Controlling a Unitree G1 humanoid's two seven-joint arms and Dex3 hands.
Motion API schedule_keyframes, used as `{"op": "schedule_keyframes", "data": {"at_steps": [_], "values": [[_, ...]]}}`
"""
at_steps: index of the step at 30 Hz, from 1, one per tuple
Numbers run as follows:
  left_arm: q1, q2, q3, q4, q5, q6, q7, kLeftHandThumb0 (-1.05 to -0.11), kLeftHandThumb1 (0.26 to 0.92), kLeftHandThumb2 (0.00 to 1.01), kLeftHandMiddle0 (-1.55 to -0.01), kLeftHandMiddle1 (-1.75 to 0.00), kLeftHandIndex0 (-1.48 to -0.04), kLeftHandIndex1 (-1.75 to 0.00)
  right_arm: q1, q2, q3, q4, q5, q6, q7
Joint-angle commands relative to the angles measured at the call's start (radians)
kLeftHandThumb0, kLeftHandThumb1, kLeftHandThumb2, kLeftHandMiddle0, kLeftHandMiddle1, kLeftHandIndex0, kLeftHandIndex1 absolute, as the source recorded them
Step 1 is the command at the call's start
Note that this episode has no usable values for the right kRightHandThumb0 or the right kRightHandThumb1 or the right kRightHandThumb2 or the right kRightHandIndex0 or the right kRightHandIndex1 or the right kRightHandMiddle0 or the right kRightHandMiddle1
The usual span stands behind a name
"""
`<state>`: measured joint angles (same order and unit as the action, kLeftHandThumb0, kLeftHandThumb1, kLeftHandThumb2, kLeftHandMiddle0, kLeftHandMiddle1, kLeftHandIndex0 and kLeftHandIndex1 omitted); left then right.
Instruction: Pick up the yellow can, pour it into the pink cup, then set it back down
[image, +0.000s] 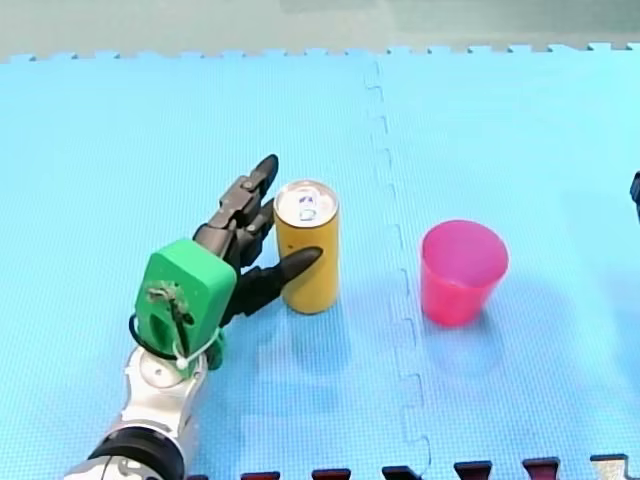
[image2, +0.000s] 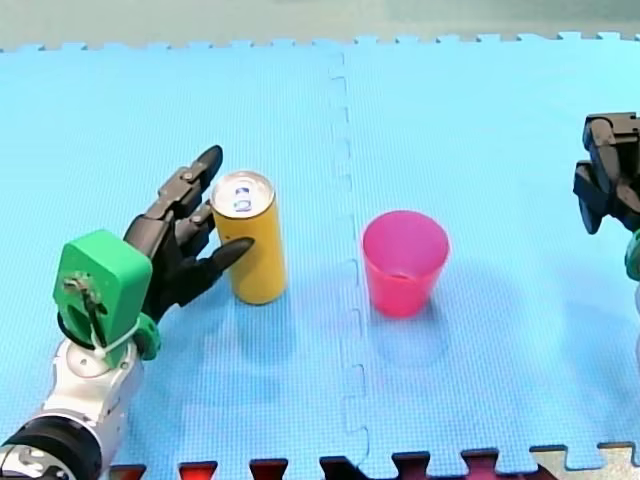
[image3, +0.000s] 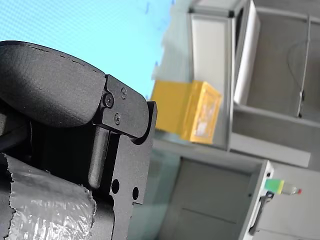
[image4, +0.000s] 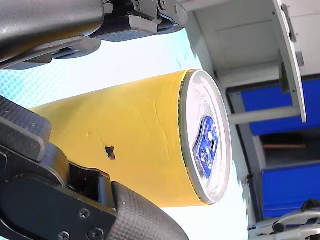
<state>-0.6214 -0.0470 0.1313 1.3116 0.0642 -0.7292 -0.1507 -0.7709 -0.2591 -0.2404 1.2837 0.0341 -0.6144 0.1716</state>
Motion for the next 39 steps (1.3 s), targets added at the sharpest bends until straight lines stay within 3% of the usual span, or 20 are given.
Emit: {"op": "schedule_keyframes", "data": {"at_steps": [1, 13, 39], "values": [[-0.006, 0.004, -0.002, 0.001, 0.002, -0.005, 0.001, -1.048, 0.760, 0.00, -0.24, 0.00, -0.19, 0.00, 0.000, -0.007, -0.003, -0.005, 0.005, -0.002, 0.003], [0.000, 0.004, -0.020, 0.001, 0.019, -0.015, -0.004, -1.048, 0.763, 0.00, -0.24, 0.00, -0.19, 0.00, 0.003, -0.016, -0.007, -0.010, 0.009, -0.003, 0.016], [0.004, -0.029, -0.044, 0.007, 0.029, -0.002, -0.009, -1.048, 0.772, 0.00, -0.23, 0.00, -0.18, 0.00, 0.008, -0.023, -0.010, -0.012, 0.011, -0.010, 0.028]]}}
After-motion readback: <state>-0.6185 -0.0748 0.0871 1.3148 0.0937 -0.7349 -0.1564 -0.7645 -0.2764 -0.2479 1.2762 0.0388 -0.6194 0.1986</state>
